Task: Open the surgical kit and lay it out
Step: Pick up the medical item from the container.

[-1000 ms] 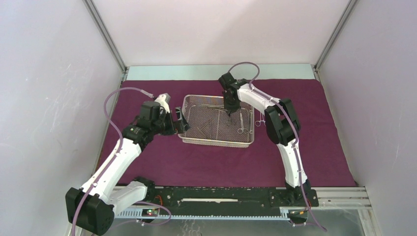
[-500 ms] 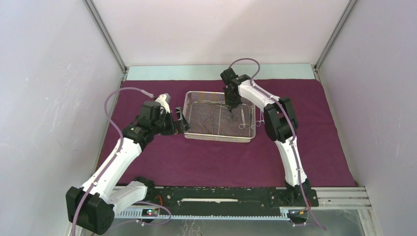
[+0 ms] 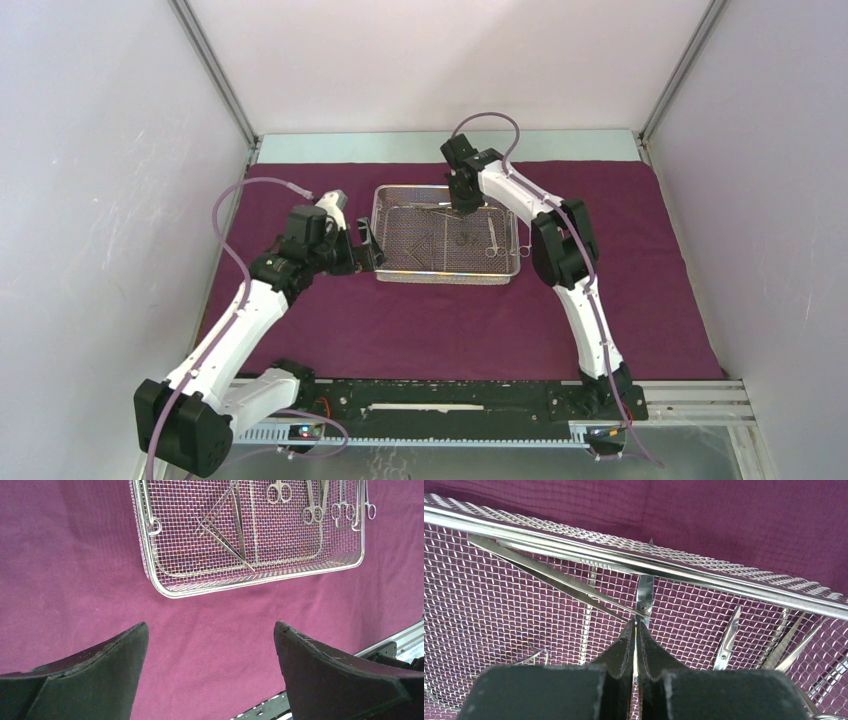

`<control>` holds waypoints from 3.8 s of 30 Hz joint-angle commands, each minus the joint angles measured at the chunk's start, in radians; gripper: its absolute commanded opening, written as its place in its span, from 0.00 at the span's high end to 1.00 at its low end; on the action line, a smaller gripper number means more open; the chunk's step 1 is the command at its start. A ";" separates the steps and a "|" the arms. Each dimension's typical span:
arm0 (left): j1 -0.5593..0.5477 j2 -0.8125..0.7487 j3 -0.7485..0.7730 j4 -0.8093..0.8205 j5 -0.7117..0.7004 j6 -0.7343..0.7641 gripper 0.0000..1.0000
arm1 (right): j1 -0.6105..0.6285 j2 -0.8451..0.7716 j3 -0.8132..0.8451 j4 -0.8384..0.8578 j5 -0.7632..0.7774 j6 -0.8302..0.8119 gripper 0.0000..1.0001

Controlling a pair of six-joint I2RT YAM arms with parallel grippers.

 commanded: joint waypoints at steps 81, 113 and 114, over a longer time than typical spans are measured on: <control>0.006 0.012 -0.014 0.033 0.027 -0.003 0.00 | -0.042 0.089 0.168 -0.133 0.003 0.072 0.86; 0.006 0.011 -0.015 0.040 0.039 -0.008 0.00 | -0.017 -0.059 0.067 -0.200 -0.058 0.034 0.87; 0.006 0.011 -0.015 0.040 0.039 -0.007 0.00 | -0.017 -0.064 0.067 -0.205 -0.051 0.032 0.87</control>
